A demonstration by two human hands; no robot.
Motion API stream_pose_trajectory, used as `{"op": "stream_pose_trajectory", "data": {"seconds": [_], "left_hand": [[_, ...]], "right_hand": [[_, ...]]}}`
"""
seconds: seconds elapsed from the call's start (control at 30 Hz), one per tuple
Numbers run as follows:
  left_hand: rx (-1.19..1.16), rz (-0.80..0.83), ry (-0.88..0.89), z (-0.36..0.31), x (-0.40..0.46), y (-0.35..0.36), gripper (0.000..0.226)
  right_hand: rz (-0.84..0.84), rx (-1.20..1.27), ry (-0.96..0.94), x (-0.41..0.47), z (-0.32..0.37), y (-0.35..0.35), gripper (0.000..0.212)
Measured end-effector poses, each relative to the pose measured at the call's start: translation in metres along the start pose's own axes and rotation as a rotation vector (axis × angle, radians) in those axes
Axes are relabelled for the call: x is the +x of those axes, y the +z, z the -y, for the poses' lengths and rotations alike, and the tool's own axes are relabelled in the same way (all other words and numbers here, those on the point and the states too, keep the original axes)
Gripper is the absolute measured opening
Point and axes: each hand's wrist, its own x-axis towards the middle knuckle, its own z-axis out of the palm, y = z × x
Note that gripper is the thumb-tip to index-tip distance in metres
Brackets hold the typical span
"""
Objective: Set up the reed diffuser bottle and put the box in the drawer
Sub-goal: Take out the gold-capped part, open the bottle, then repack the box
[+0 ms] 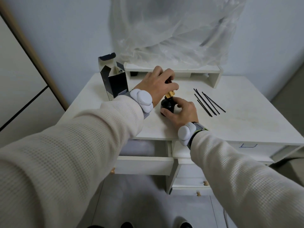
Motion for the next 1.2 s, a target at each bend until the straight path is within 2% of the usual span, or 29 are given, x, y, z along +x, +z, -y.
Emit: {"op": "stream_pose_trajectory", "data": {"seconds": [0.63, 0.73, 0.87, 1.0, 1.13, 1.2], "left_hand": [[0.019, -0.031, 0.015, -0.001, -0.001, 0.001, 0.066], [-0.008, -0.046, -0.086, 0.0, -0.004, 0.004, 0.049], [-0.173, 0.052, -0.322, 0.001, -0.008, -0.011, 0.046], [-0.425, -0.03, -0.582, 0.003, -0.006, -0.047, 0.05], [-0.803, -0.171, -0.737, 0.019, -0.009, -0.094, 0.052], [-0.877, -0.216, -0.738, 0.03, -0.011, -0.122, 0.052]], "right_hand": [[-0.008, 0.032, -0.011, -0.002, 0.0, -0.001, 0.049], [0.015, 0.026, -0.014, -0.002, 0.001, -0.002, 0.049], [0.033, 0.021, 0.005, -0.002, 0.002, -0.002, 0.061], [-0.004, 0.075, 0.068, 0.0, 0.011, -0.001, 0.079], [-0.32, 0.131, -0.036, -0.001, 0.031, -0.017, 0.057], [-0.366, 0.179, -0.125, 0.0, 0.055, -0.031, 0.042]]}}
